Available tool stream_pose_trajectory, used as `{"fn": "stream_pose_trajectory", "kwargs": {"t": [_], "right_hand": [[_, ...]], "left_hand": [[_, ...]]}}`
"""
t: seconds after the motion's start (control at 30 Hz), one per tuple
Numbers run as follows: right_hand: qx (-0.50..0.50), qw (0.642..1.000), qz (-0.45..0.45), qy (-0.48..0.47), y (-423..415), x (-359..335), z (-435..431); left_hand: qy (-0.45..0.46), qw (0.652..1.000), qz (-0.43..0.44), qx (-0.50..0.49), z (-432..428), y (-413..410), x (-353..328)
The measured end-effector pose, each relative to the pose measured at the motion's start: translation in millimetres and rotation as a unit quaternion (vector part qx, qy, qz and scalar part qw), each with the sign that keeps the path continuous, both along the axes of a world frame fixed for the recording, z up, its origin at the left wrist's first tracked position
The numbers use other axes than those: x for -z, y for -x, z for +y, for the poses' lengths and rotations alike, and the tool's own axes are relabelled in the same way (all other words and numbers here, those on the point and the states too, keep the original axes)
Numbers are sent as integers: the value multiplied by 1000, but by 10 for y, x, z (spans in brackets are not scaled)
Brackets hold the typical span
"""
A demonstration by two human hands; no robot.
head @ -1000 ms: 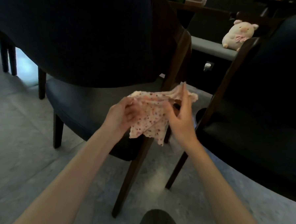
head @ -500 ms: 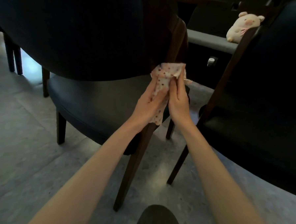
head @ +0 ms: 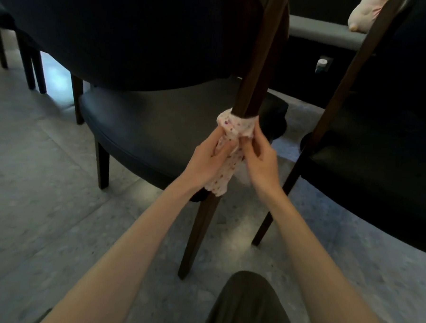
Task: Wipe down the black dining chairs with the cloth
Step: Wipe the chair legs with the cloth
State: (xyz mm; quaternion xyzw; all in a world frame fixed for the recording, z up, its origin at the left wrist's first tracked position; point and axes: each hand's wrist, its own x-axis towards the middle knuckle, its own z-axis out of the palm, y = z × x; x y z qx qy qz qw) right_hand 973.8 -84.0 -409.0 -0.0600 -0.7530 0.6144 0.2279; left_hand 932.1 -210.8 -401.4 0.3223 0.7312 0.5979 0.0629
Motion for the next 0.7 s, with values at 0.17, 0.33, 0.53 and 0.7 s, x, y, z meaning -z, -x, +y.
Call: {"fn": "stream_pose_trajectory", "kwargs": {"t": [0.17, 0.33, 0.53, 0.7], "right_hand": [[-3, 998, 62, 5, 173, -325, 135], [16, 1000, 8, 14, 4, 45, -11], [76, 995, -45, 46, -298, 598, -341], [122, 992, -31, 24, -436, 721, -373]], "left_hand": [[-33, 999, 14, -8, 154, 95, -216], [29, 991, 79, -107, 20, -59, 156], [36, 962, 127, -239, -52, -399, 486], [75, 947, 189, -247, -276, -608, 704]]}}
